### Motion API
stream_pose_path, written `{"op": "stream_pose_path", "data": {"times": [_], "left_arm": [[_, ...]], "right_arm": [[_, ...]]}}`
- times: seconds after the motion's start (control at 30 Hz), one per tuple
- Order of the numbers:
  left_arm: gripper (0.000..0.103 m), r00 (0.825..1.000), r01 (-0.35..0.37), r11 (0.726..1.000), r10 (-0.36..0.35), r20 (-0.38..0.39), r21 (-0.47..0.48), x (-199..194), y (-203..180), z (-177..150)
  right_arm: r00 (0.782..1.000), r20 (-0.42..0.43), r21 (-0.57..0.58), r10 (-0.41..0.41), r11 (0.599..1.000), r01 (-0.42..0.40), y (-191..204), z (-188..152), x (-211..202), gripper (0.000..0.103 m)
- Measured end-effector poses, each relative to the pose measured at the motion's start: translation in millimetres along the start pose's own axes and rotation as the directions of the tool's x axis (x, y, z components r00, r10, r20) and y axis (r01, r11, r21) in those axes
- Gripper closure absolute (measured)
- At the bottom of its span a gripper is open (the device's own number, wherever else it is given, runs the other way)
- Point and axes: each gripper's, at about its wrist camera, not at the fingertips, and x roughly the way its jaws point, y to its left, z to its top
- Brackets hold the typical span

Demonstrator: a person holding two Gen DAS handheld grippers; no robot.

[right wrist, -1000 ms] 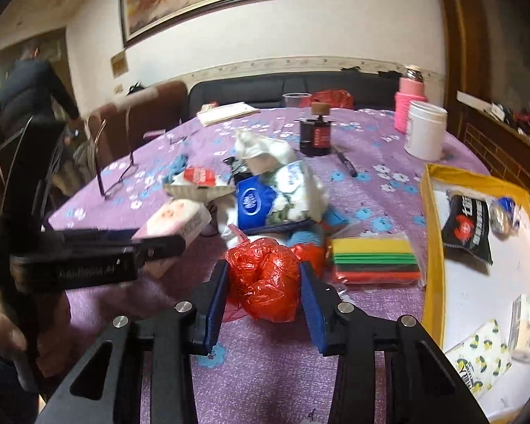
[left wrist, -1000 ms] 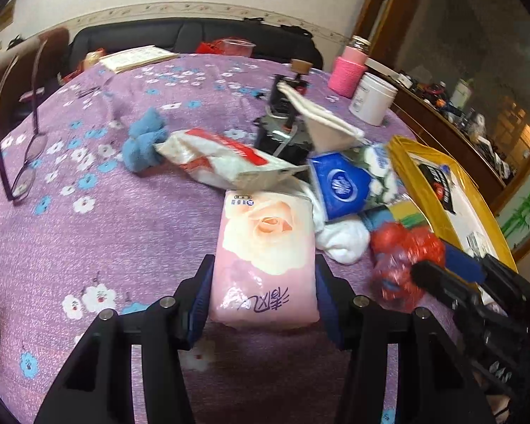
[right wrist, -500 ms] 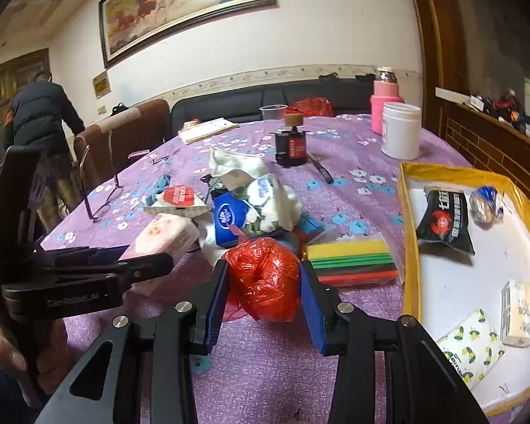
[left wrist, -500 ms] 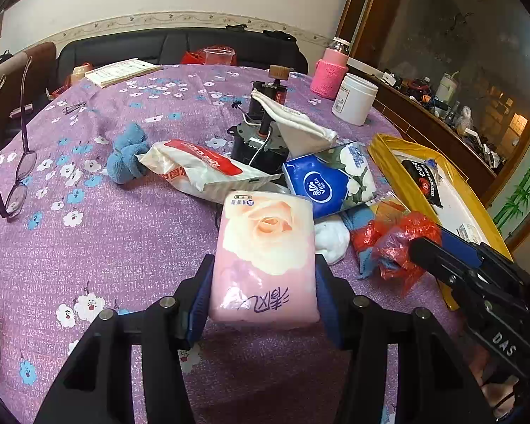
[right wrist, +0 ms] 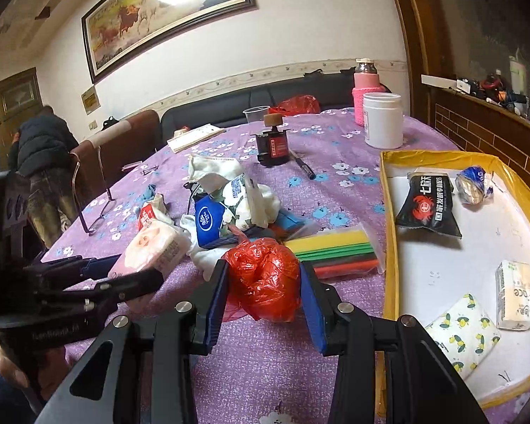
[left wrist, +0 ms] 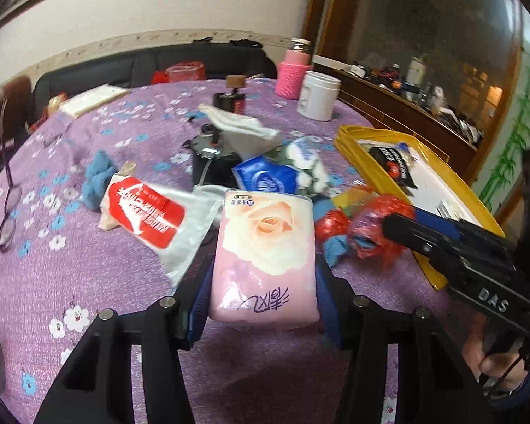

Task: Organize soft objects
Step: 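Raise the red bag with the right gripper while the left holds the pink pack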

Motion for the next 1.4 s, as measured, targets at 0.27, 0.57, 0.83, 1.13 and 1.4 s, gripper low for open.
{"op": "stream_pose_path", "data": {"times": [0.27,0.57,0.83,1.13,1.4], "left_arm": [[0.051,0.999,-0.024,0.999,0.023,0.030,0.041,-5.2,-9.1,-1.4],[0.051,0.998,-0.054,0.997,0.051,0.048,0.061,-8.3,-11.9,-3.2],[0.051,0.997,-0.064,0.996,0.061,0.055,0.056,-9.2,-10.9,-3.2],[0.051,0.998,-0.049,0.998,0.047,0.049,0.040,-8.7,-8.2,-3.0],[0.051,0.998,-0.051,0.999,0.050,0.048,0.020,-8.9,-4.4,-2.9]], "right_arm": [[1.000,-0.017,-0.002,-0.015,1.000,0.015,0.9,0.2,2.9,0.060],[0.999,-0.007,0.000,-0.033,0.999,0.033,1.8,-0.2,1.9,0.060],[0.999,-0.003,0.000,-0.040,0.999,0.040,1.0,-0.1,-1.4,0.060],[0.999,0.018,0.004,-0.031,1.000,0.031,3.3,0.4,-8.7,0.060],[0.999,0.041,0.009,-0.032,0.999,0.031,0.3,3.0,-19.1,0.060]]}}
